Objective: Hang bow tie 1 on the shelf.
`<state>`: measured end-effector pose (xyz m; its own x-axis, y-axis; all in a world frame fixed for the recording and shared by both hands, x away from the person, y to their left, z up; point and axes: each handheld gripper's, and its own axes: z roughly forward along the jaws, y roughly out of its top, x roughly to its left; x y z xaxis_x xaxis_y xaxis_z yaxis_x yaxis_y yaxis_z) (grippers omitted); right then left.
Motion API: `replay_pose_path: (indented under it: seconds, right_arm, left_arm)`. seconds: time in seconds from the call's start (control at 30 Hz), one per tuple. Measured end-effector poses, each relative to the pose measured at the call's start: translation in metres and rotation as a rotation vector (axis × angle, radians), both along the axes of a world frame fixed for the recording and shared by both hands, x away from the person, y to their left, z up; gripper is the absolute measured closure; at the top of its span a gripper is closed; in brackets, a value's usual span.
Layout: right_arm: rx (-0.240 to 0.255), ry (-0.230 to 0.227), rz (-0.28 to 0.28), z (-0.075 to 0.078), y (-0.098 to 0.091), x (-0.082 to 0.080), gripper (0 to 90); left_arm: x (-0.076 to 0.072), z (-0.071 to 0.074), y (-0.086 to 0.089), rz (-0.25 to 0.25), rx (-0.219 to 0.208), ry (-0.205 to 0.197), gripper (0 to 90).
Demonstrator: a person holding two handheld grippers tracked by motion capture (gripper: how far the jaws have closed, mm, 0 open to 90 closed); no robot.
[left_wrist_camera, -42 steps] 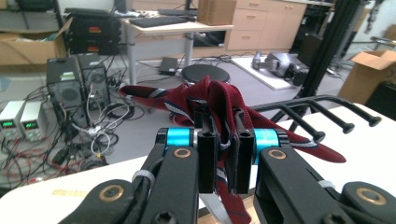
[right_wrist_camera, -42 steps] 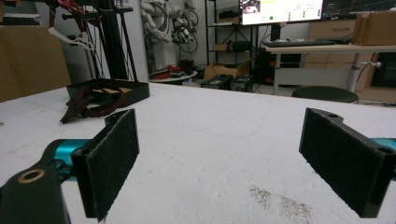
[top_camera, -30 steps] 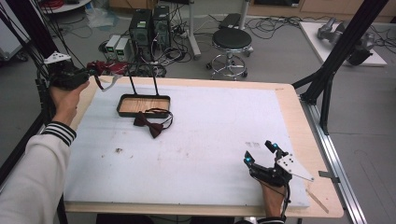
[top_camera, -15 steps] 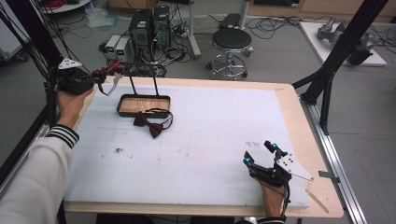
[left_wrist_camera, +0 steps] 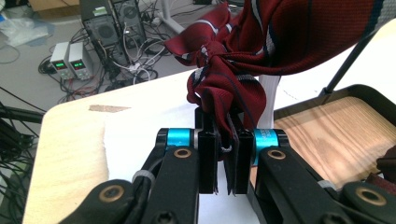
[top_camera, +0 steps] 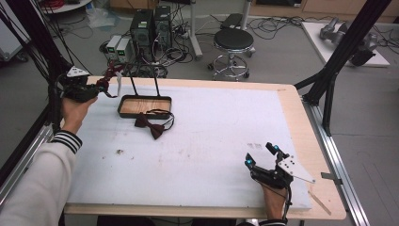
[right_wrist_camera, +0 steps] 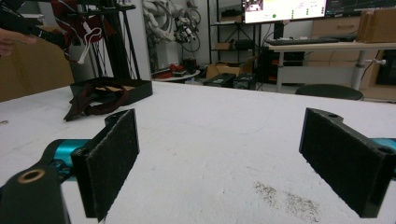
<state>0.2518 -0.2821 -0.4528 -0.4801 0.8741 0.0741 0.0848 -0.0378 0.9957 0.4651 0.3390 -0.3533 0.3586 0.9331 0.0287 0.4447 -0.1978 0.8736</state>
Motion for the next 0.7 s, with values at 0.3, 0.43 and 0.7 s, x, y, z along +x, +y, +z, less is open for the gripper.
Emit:
replay_pose_path:
  seconds: [0.3, 0.43, 0.7]
  right_arm:
    - [-0.002, -0.002, 0.002, -0.0001, 0.0003, 0.0000, 11.3]
    - [-0.002, -0.004, 0.001, 0.0000, 0.0003, 0.0001, 11.3]
    - [-0.003, -0.005, 0.001, 0.0000, 0.0002, 0.0000, 11.3]
  left_arm:
    - [-0.0054, -0.0029, 0.0031, -0.019, -0.036, -0.034, 84.4]
    - [-0.0060, -0.0026, 0.0050, -0.015, -0.040, -0.027, 83.7]
    - [-0.0070, -0.0024, 0.0048, -0.020, -0.035, -0.025, 68.9]
